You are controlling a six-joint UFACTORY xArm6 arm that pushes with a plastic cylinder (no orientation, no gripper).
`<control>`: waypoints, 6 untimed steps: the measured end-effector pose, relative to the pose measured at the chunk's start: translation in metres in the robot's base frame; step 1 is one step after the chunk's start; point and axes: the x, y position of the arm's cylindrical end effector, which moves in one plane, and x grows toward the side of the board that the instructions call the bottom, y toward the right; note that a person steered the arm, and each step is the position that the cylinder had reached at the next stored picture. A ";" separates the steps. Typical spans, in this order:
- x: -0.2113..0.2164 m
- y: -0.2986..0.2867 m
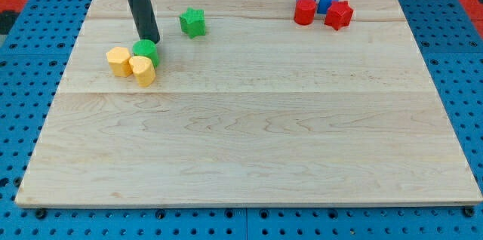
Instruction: Move green star to the green circle
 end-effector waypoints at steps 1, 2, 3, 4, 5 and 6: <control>0.003 0.001; 0.003 0.017; -0.001 0.066; -0.047 0.115; -0.079 0.107; -0.063 0.054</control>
